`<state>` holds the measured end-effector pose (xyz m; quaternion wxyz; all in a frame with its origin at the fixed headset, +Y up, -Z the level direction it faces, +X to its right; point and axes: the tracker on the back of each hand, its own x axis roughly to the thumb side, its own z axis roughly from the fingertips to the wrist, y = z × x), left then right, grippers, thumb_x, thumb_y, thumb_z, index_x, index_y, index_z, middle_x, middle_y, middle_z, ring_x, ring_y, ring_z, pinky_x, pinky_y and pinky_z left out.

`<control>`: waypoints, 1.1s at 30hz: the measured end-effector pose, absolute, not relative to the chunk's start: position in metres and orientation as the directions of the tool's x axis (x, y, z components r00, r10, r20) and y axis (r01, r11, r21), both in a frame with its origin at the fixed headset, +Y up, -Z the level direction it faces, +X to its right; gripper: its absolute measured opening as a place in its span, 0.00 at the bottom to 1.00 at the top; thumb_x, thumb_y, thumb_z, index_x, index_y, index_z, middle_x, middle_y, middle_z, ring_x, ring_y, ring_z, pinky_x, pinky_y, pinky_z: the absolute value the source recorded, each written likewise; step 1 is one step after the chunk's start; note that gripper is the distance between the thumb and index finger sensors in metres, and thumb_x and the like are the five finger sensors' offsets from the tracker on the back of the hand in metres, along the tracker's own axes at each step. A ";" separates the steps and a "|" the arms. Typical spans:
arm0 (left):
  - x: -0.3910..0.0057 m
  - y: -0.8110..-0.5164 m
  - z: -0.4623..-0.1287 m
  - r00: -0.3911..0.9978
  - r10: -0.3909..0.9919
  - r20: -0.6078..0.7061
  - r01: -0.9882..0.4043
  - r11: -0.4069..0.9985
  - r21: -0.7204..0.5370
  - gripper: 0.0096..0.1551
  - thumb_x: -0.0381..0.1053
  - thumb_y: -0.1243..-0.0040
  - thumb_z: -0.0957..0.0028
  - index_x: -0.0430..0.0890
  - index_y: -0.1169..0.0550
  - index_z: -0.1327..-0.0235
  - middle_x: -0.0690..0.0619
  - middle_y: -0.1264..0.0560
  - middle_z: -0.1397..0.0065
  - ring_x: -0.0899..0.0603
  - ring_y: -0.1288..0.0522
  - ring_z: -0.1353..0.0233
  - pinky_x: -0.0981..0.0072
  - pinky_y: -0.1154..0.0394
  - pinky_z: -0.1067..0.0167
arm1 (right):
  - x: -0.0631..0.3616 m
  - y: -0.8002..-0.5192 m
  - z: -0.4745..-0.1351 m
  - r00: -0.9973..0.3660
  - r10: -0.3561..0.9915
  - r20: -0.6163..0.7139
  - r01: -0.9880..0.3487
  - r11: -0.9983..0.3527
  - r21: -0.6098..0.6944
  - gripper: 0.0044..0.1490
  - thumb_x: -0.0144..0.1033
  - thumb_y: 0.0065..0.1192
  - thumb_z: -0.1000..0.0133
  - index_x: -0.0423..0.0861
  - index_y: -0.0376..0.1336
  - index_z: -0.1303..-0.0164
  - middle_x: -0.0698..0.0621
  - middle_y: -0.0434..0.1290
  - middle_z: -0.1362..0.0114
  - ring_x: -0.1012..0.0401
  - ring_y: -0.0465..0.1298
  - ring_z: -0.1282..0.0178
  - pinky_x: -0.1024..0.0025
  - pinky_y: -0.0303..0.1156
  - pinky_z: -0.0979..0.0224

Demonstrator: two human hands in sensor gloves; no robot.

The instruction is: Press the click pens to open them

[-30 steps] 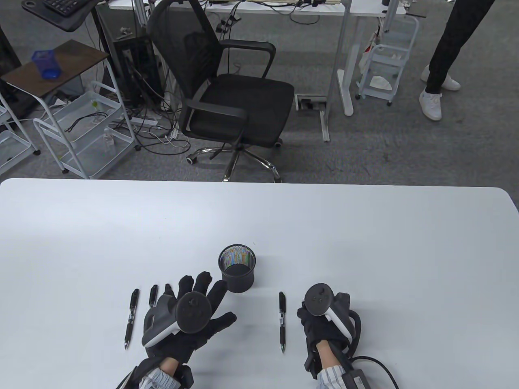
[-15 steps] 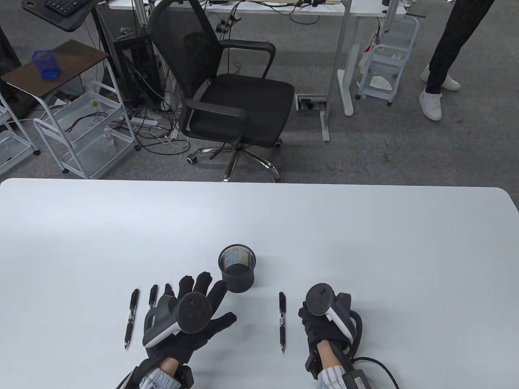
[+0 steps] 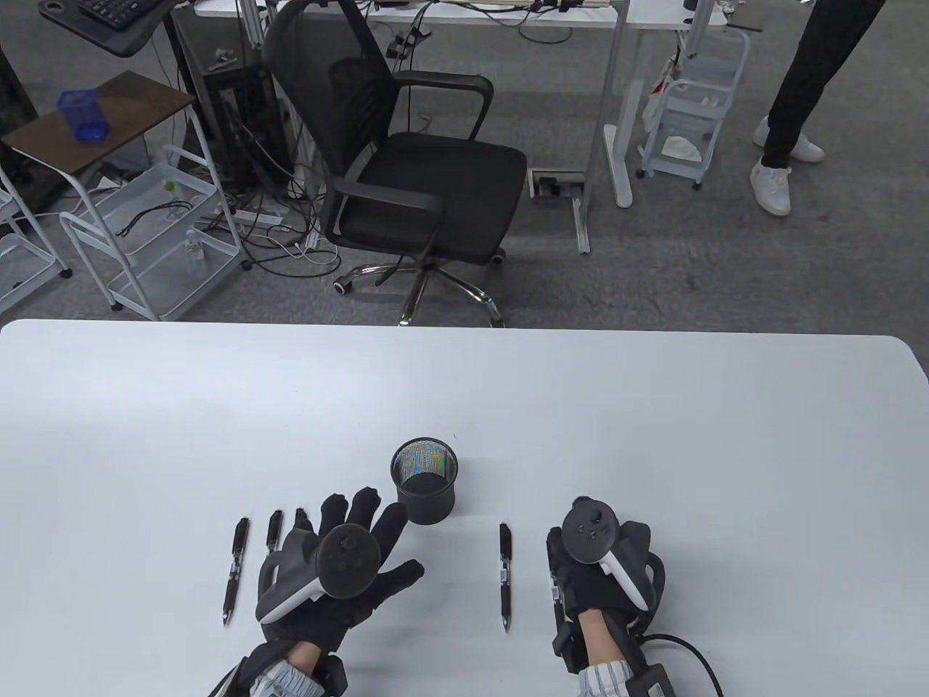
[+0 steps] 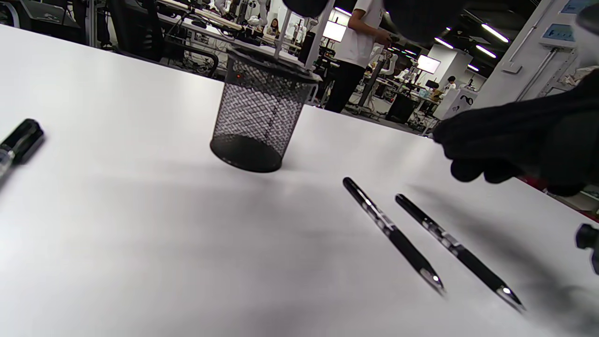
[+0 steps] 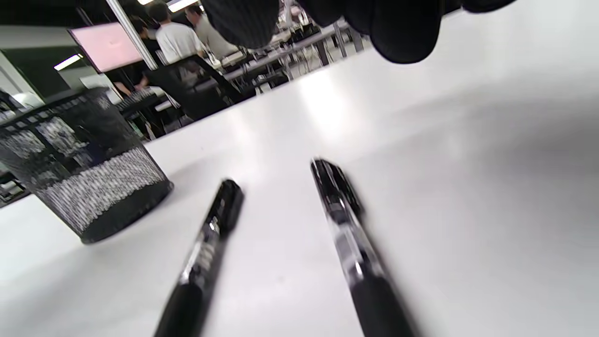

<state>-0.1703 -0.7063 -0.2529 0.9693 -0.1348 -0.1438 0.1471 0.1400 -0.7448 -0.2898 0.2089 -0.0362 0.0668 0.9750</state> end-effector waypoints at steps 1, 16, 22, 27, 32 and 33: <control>-0.170 -0.706 -0.253 0.916 0.323 0.239 -0.246 0.921 -0.302 0.45 0.70 0.52 0.28 0.50 0.47 0.05 0.35 0.59 0.05 0.18 0.62 0.14 0.12 0.60 0.30 | 0.138 -0.740 -0.288 -0.912 0.403 -0.080 -0.409 -0.909 0.085 0.43 0.33 0.52 0.29 0.24 0.45 0.12 0.22 0.48 0.16 0.30 0.59 0.23 0.24 0.47 0.24; -0.168 -0.706 -0.251 0.919 0.307 0.248 -0.231 0.928 -0.292 0.44 0.70 0.53 0.28 0.51 0.47 0.05 0.35 0.59 0.05 0.18 0.62 0.14 0.12 0.60 0.30 | 0.101 -0.698 -0.262 -0.902 0.346 0.259 -0.384 -0.916 -0.113 0.47 0.48 0.46 0.28 0.36 0.41 0.07 0.27 0.41 0.09 0.30 0.49 0.15 0.17 0.35 0.25; -0.167 -0.706 -0.251 0.921 0.300 0.250 -0.226 0.931 -0.287 0.44 0.70 0.53 0.28 0.51 0.47 0.05 0.36 0.60 0.05 0.18 0.62 0.14 0.12 0.60 0.30 | 0.091 -0.699 -0.259 -0.856 0.334 0.395 -0.396 -0.914 -0.085 0.49 0.55 0.45 0.30 0.42 0.41 0.05 0.30 0.39 0.07 0.32 0.48 0.12 0.16 0.34 0.25; -0.165 -0.706 -0.250 0.919 0.295 0.263 -0.223 0.936 -0.271 0.44 0.70 0.53 0.28 0.51 0.47 0.05 0.36 0.59 0.05 0.19 0.62 0.14 0.12 0.60 0.29 | 0.081 -0.704 -0.257 -0.834 0.325 0.446 -0.386 -0.921 -0.050 0.50 0.57 0.45 0.31 0.42 0.40 0.05 0.30 0.39 0.07 0.34 0.49 0.11 0.18 0.37 0.23; -0.163 -0.707 -0.248 0.919 0.279 0.279 -0.213 0.946 -0.246 0.44 0.69 0.53 0.28 0.52 0.47 0.05 0.37 0.60 0.05 0.19 0.62 0.13 0.13 0.60 0.29 | 0.071 -0.710 -0.256 -0.820 0.303 0.485 -0.347 -0.938 0.000 0.50 0.58 0.44 0.31 0.44 0.39 0.05 0.31 0.38 0.06 0.33 0.48 0.11 0.17 0.35 0.24; -0.163 -0.707 -0.248 0.918 0.278 0.281 -0.213 0.946 -0.243 0.44 0.69 0.53 0.28 0.52 0.48 0.05 0.37 0.60 0.05 0.19 0.62 0.13 0.13 0.60 0.29 | 0.069 -0.712 -0.257 -0.817 0.304 0.490 -0.341 -0.940 0.014 0.50 0.59 0.44 0.32 0.45 0.39 0.05 0.31 0.37 0.06 0.33 0.47 0.10 0.16 0.35 0.24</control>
